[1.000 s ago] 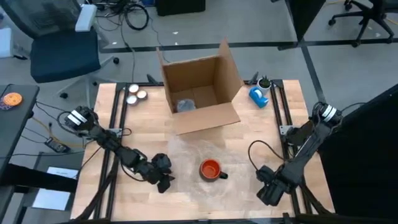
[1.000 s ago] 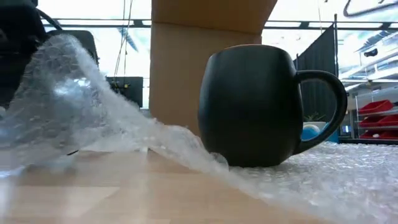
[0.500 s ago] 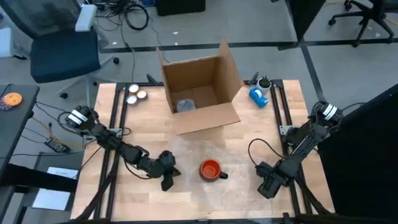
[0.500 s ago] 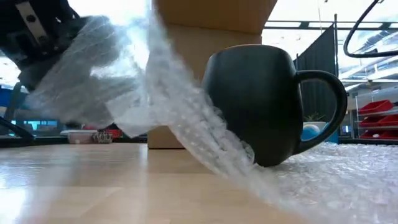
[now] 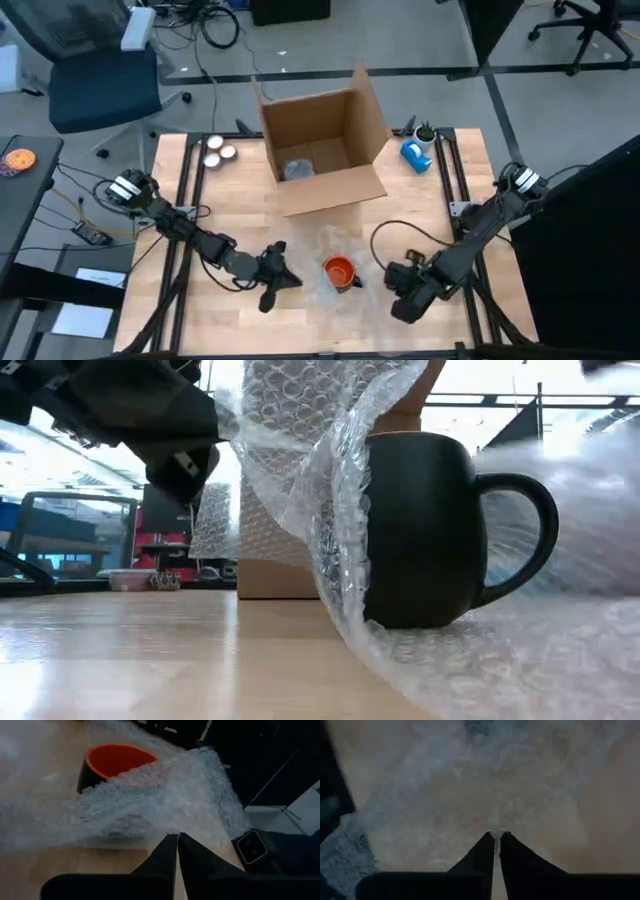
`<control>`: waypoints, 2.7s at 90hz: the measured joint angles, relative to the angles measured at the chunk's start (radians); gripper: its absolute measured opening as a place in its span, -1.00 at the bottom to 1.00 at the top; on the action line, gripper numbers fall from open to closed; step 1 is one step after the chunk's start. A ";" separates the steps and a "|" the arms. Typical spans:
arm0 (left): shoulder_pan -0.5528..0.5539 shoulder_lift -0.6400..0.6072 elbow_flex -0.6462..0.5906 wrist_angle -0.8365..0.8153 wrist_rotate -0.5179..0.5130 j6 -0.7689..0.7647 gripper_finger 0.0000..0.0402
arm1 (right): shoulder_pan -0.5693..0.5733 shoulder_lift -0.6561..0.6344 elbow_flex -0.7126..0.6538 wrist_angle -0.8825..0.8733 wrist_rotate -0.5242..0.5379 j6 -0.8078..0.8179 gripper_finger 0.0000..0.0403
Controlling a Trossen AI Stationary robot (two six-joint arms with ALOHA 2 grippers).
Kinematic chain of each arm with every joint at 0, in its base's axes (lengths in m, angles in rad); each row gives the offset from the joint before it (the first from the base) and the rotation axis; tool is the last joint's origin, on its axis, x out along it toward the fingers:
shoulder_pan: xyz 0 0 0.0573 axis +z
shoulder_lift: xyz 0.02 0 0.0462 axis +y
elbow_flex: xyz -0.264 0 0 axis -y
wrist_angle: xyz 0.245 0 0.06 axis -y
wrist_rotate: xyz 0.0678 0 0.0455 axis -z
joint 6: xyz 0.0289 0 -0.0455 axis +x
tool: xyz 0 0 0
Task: Wrap mug
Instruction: Wrap the black mug with the bubble wrap
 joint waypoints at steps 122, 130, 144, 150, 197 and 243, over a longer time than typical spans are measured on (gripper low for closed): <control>0.003 -0.001 0.001 0.180 -0.027 0.132 -1.00 | -0.280 0.136 0.138 0.391 -0.023 -0.736 -1.00; 0.005 -0.001 0.008 0.179 -0.030 0.133 -1.00 | -0.287 0.138 0.137 0.385 -0.042 -0.743 -1.00; 0.028 0.000 0.026 0.179 -0.032 0.135 -1.00 | -0.293 0.138 0.137 0.383 -0.050 -0.748 -1.00; 0.033 0.000 0.037 0.176 -0.037 0.157 -1.00 | -0.293 0.138 0.137 0.380 -0.050 -0.750 -1.00; 0.024 -0.082 0.050 0.178 0.016 0.245 -1.00 | -0.325 0.145 0.137 0.366 -0.096 -0.799 -1.00; 0.026 -0.218 0.050 -0.092 -0.074 0.239 -1.00 | -0.370 0.217 0.138 0.361 -0.156 -0.825 -1.00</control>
